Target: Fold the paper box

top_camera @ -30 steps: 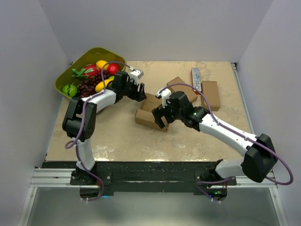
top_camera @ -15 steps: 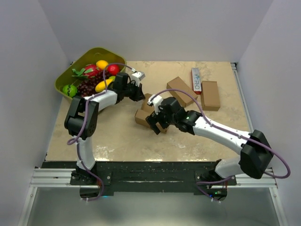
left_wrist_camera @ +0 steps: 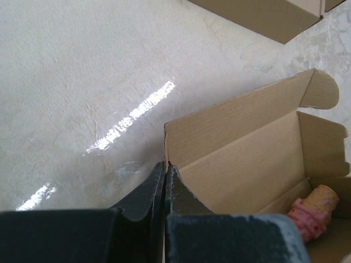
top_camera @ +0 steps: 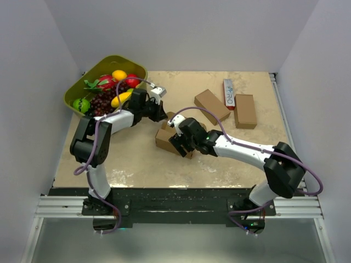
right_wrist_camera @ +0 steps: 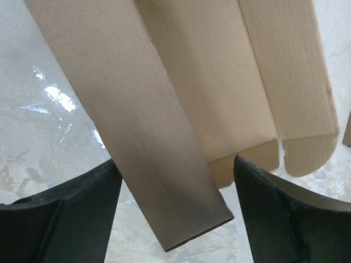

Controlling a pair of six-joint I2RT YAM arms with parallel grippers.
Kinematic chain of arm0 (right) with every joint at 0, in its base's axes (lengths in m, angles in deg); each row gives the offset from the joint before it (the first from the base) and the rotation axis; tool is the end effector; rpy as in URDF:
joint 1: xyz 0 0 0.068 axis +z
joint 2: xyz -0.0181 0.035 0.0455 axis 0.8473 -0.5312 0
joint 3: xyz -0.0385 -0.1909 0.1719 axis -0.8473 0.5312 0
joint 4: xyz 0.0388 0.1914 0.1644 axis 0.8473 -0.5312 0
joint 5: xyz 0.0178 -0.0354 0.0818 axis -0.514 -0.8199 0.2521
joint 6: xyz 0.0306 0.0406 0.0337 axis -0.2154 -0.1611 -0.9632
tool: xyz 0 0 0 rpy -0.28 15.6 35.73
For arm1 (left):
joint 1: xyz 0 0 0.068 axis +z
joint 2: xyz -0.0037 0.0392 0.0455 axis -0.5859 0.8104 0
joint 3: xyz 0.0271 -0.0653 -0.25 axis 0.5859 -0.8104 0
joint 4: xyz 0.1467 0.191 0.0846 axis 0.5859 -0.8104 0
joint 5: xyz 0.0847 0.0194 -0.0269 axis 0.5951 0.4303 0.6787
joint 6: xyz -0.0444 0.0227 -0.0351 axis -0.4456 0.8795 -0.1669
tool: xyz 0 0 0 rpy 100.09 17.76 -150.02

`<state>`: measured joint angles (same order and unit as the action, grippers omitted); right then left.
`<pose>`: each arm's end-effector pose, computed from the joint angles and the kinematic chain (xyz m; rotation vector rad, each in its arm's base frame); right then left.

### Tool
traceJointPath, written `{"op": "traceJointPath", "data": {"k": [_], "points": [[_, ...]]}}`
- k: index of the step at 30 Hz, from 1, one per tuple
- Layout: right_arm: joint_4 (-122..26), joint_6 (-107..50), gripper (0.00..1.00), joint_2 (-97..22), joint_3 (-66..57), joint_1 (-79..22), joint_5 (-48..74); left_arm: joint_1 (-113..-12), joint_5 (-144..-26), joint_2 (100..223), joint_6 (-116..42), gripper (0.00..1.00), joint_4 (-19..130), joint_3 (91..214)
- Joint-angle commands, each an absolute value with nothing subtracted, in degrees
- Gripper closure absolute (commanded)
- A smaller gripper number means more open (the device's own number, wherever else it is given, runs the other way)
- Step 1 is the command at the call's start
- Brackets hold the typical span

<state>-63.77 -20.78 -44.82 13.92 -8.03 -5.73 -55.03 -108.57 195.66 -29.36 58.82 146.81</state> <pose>0.2182 0.2452 0.2059 -0.9314 2.1896 0.1752 0.3780 -0.1567 0.1634 0.6025 2.1510 -0.8343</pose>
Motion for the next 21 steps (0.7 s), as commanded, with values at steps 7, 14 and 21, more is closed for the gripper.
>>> {"op": "traceJointPath", "data": {"k": [7,14,21], "points": [[-63.91,-24.59,0.21,-43.15,12.37,-8.69,-9.12,-55.03,-109.56,182.26,-31.36,1.00,64.07,139.95],[-63.21,-25.73,0.24,-41.22,14.39,-10.89,-6.31,-55.03,-109.47,176.90,-31.98,1.00,63.63,135.21],[-61.72,-25.82,0.24,-39.81,15.18,-9.32,-8.58,-55.03,-110.00,174.87,-36.46,1.00,68.19,132.30]]}}
